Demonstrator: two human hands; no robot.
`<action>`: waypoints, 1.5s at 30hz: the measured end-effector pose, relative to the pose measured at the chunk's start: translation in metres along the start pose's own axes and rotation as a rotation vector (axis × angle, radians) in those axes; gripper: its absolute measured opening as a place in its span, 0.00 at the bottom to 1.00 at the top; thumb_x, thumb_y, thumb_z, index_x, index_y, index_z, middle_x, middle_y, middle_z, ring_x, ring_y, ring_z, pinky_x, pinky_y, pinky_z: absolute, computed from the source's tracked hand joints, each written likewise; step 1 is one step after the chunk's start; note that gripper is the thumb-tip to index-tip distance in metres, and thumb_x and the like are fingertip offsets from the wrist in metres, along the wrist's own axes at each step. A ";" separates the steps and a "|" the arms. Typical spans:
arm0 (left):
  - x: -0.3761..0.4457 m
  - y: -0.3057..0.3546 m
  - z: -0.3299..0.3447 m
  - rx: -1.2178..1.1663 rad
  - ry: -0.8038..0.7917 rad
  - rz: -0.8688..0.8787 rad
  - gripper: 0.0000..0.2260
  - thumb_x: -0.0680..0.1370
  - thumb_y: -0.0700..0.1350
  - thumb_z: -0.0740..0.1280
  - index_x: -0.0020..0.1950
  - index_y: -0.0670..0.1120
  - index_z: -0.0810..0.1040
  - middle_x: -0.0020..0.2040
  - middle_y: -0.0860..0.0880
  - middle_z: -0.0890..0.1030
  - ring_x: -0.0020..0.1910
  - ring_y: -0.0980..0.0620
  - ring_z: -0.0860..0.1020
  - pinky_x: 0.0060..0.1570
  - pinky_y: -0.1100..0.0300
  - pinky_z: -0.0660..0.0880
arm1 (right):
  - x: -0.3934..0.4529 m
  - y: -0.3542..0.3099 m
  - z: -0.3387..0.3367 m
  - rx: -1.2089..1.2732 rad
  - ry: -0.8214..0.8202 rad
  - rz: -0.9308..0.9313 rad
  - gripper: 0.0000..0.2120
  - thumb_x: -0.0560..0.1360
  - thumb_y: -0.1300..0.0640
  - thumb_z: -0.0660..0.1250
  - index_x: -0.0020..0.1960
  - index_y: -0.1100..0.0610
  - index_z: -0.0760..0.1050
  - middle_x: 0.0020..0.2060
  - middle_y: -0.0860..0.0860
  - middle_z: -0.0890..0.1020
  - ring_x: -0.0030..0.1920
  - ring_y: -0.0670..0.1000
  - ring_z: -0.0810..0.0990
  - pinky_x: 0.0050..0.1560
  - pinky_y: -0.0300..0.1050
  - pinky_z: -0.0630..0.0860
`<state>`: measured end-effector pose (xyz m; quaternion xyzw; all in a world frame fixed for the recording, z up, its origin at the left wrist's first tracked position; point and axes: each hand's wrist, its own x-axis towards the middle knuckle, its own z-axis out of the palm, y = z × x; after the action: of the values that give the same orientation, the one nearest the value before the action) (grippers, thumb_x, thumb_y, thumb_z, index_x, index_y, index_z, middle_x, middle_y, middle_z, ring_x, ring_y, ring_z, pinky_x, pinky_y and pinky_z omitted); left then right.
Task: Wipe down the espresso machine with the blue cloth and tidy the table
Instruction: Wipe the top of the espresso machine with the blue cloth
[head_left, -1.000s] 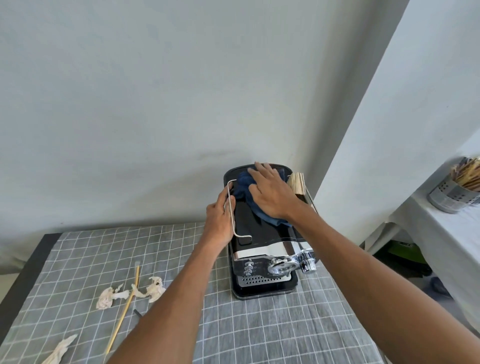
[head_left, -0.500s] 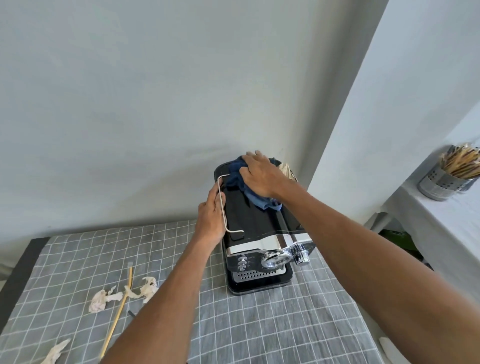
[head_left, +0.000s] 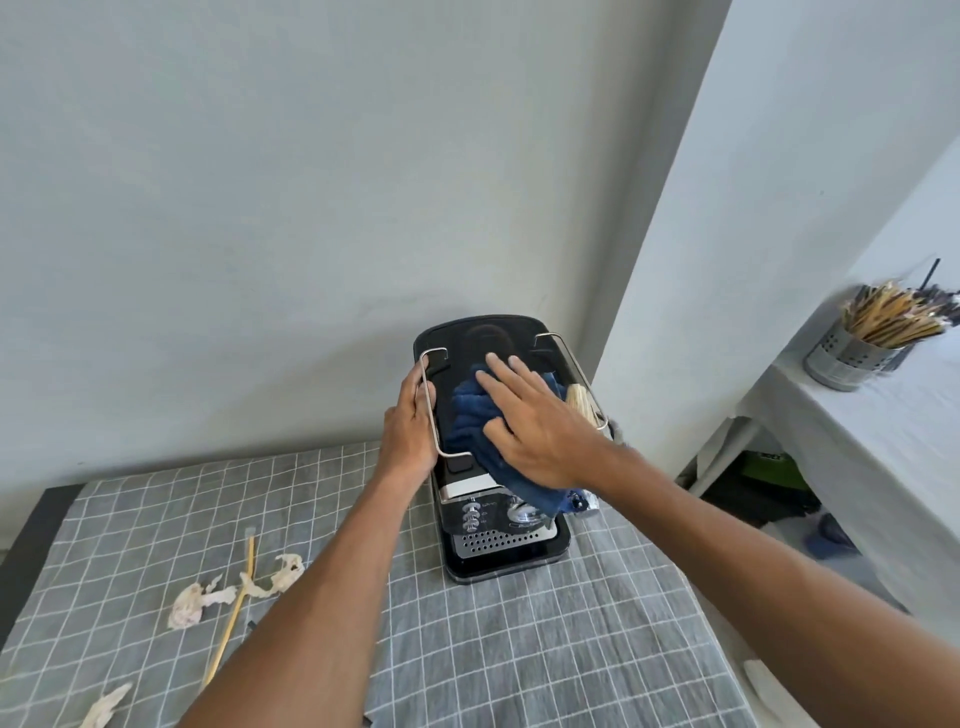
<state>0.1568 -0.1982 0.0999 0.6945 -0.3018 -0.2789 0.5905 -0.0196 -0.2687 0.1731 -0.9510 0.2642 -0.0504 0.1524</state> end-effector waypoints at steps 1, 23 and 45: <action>0.000 0.001 0.000 0.023 0.000 -0.008 0.16 0.89 0.50 0.54 0.75 0.63 0.69 0.52 0.65 0.76 0.42 0.79 0.77 0.42 0.79 0.70 | 0.010 0.000 -0.002 -0.008 0.009 0.028 0.31 0.82 0.50 0.51 0.83 0.60 0.52 0.83 0.57 0.51 0.82 0.58 0.48 0.80 0.52 0.46; -0.006 0.006 -0.003 0.140 0.005 -0.043 0.17 0.87 0.58 0.52 0.77 0.67 0.65 0.44 0.65 0.77 0.38 0.67 0.79 0.35 0.72 0.73 | 0.053 -0.004 -0.013 0.074 0.053 0.130 0.28 0.84 0.53 0.52 0.82 0.57 0.55 0.82 0.60 0.51 0.82 0.62 0.50 0.81 0.59 0.47; -0.132 -0.040 -0.008 0.205 -0.076 0.014 0.23 0.86 0.63 0.44 0.73 0.63 0.71 0.63 0.63 0.76 0.54 0.70 0.74 0.53 0.78 0.65 | -0.137 -0.025 0.086 0.205 0.531 -0.086 0.21 0.84 0.64 0.58 0.76 0.64 0.67 0.79 0.59 0.64 0.82 0.59 0.55 0.82 0.54 0.53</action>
<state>0.0792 -0.0897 0.0656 0.7381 -0.3556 -0.2685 0.5067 -0.1090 -0.1549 0.0979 -0.8945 0.2478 -0.3306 0.1711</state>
